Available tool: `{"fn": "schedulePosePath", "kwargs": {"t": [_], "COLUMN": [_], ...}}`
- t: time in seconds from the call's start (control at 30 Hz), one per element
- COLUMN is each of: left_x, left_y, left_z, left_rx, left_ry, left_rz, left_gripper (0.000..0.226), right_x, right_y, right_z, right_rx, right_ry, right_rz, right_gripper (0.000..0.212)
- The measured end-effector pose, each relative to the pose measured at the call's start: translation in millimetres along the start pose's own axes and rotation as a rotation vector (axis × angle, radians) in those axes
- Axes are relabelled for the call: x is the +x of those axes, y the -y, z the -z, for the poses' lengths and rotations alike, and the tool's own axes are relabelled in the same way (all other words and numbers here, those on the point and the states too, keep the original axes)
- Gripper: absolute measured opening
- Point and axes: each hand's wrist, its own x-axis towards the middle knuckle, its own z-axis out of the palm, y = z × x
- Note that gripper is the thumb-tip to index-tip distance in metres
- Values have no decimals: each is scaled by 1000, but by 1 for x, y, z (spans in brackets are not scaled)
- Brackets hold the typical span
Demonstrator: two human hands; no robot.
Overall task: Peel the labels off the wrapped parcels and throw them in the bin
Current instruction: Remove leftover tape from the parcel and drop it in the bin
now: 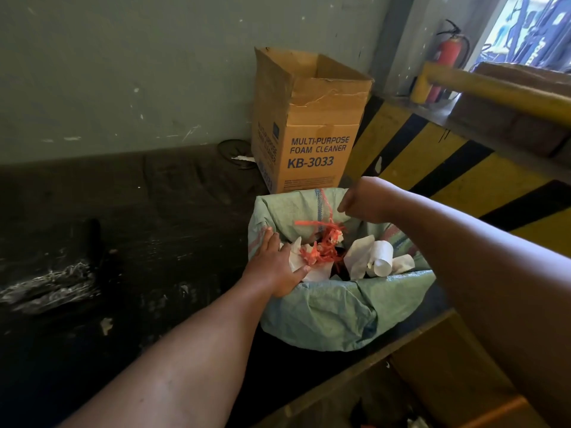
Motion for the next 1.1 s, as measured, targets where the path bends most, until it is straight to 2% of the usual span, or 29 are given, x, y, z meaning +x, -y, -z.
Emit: {"fn": "schedulePosePath", "kwargs": {"t": [0.23,0.33,0.37,0.47,0.6,0.67,0.73,0.83,0.97,1.03,1.1], "left_x": [0,1,1,1,0,-1,-1,-2,-3,-3,-3], "left_y": [0,0,0,1,2,1,0,0,0,0,1], "left_z": [0,0,0,-1,-1,-1,0,1,1,1,1], "left_rx": [-16,-14,-18,-26,-42,-52,-56,-61,-68,-67,-72], "left_ry": [1,8,10,6,-6,-1,4,5,2,-2,-3], "left_rz": [10,10,11,14,7,11,15,14,8,0,-6], "left_gripper": [90,90,90,89,88,88,88,88,87,87,87], "right_x": [10,12,11,8,8,10,9,11,16,16,15], "right_y": [-10,-14,-14,-12,-11,-14,-15,-15,-18,-16,-14], "right_z": [-5,-7,-6,-3,-4,-6,-5,-4,-7,-6,-5], "right_rx": [-125,-155,-140,-116,-138,-40,52,67,221,151,55], "right_ry": [-67,-41,-44,-80,-88,-69,-9,51,33,16,-10], "right_rz": [-12,20,18,-5,-34,-21,-14,21,-39,-55,-72], "right_gripper": [22,48,48,28,24,16,33,40,26,18,22]}}
